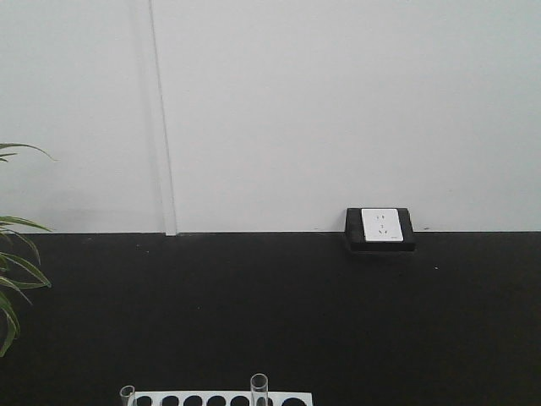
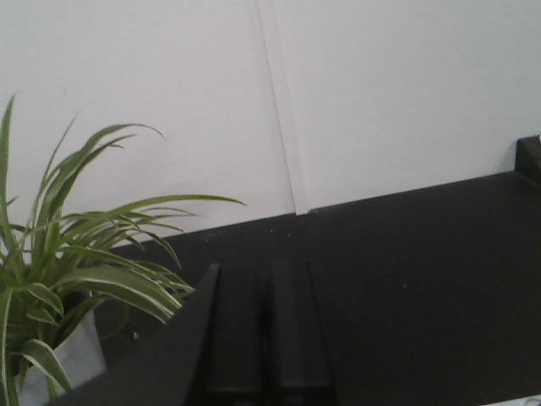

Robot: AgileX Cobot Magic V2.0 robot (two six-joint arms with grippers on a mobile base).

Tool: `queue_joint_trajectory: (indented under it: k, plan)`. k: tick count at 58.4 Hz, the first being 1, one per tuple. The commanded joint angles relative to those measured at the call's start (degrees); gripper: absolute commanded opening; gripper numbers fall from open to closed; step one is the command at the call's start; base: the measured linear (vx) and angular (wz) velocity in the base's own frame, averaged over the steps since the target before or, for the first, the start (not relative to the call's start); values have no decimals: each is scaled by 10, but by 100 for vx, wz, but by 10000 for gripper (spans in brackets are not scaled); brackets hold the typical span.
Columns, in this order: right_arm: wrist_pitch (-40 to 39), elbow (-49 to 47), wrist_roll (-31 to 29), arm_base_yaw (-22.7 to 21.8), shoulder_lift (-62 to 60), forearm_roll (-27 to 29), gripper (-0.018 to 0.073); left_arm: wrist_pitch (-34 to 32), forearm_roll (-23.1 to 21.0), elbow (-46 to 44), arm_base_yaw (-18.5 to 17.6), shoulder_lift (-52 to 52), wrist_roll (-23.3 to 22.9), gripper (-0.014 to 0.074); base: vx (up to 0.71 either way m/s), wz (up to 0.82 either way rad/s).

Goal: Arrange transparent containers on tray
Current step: 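Lower the open left gripper around a clear test tube and close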

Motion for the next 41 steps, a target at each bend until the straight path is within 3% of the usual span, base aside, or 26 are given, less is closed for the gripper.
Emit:
queue_joint_trajectory:
  k: [1,13,22,31,36,41]
  plan:
    - [-39,-19,-2,-3,13,-1,165,-42,1,-16,1,31,0,325,0,0]
    - [-31,-19,-2,-3,22,-1,347,-96,-5,-16,1,94,-3,498,0,0]
    - [-31,-19,-2,-3,22,-1,433,-104,-26,-16,1,141,-34,506,0,0]
    - [-31,-19,-2,-3,22,-1,440,-116,-56,22,-9,194,-46,506,0,0]
    - [-31,-19,-2,-3,22,-1,439,-170,-68,68,-24,215,-48,506,0,0]
    - [-31,-19,-2,-3,22,-1,439,-267,-69,127,-49,225,-64,506,0,0]
